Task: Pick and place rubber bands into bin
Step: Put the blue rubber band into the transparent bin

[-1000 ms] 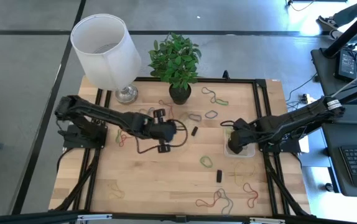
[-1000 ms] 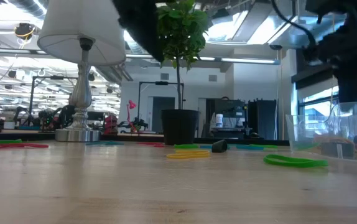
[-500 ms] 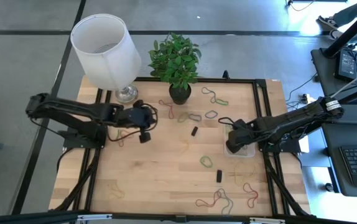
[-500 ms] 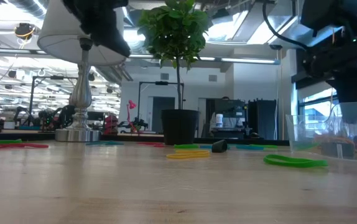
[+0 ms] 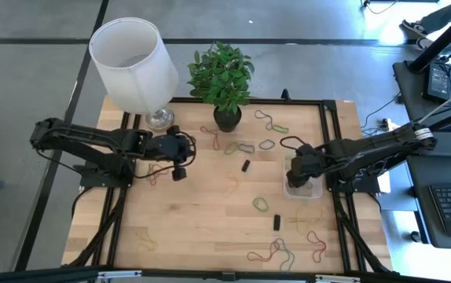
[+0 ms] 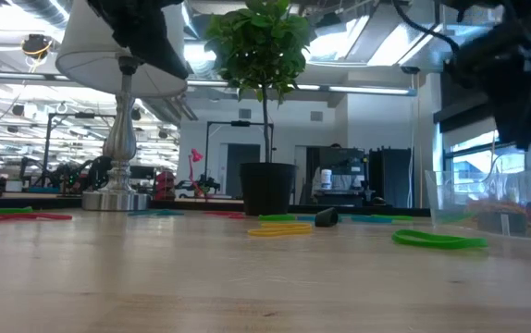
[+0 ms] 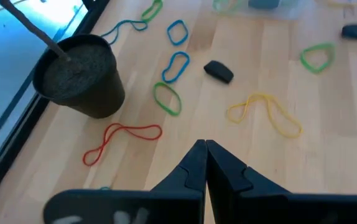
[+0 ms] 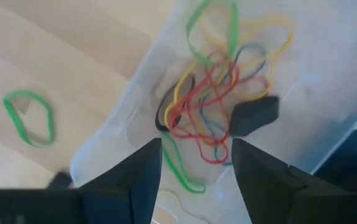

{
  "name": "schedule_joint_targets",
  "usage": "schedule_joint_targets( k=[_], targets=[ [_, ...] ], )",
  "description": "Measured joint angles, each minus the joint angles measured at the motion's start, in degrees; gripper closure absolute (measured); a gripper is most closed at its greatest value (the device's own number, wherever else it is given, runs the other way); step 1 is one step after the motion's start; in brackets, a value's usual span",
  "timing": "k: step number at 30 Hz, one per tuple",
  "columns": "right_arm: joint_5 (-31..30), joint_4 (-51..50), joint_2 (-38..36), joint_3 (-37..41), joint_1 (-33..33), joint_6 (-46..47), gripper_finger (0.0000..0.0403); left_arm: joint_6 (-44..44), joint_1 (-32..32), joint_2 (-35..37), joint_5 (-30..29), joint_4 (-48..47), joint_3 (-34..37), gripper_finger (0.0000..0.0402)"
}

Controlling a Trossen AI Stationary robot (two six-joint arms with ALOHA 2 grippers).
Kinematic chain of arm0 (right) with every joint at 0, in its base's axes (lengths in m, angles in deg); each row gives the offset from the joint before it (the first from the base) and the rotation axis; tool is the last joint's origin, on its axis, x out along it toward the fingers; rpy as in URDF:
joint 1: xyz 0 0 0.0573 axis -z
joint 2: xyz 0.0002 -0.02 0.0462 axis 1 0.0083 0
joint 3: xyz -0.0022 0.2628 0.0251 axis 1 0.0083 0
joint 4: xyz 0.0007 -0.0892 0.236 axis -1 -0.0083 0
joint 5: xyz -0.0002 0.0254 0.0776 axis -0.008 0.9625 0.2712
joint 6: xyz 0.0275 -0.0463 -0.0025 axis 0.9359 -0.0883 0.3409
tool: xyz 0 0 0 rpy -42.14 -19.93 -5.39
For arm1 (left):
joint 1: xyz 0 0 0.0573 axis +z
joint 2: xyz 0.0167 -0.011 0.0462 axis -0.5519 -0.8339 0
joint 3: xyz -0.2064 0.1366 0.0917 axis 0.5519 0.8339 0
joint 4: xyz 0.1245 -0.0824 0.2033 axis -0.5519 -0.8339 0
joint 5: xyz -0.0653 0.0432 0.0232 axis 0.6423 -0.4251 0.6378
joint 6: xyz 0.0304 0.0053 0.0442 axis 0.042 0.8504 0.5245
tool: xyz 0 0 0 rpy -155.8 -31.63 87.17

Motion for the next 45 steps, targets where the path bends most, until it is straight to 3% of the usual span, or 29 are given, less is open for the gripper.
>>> schedule_joint_targets(
  k=[5,11,14,22,26,31,38,45],
  targets=[
    [-5.21,-1.40,0.01,-4.34,1.51,-1.42,0.0220,8.10,0.02,0.00,0.63,-1.21,0.00,0.0399],
    [-8.38,3.01,0.02,-7.51,4.44,-4.33,0.0230,8.78,0.50,0.02,4.91,-2.89,0.00,0.0399],
    [-10.67,10.80,0.02,-7.78,7.31,-10.42,0.0231,8.72,2.02,0.46,7.34,-3.42,0.00,0.0400],
    [-11.68,38.48,3.55,-7.83,19.10,-36.97,0.0231,11.00,7.02,0.74,11.45,-3.30,0.00,0.0400],
    [-7.63,48.21,7.72,-8.23,25.33,-45.02,0.0231,11.82,10.98,2.05,13.86,-3.13,0.00,0.0400],
    [-1.44,44.00,17.27,-14.66,32.32,-51.56,0.0231,13.17,16.05,4.95,15.71,-2.04,0.00,0.0399],
    [-1.21,23.95,33.13,-28.59,40.42,-51.65,0.0231,12.93,19.98,9.01,16.36,-1.30,0.00,0.0399],
    [-1.06,20.77,42.52,-29.90,47.52,-50.99,0.0231,10.16,20.48,11.87,16.59,-1.68,0.00,0.0399]
  ],
)
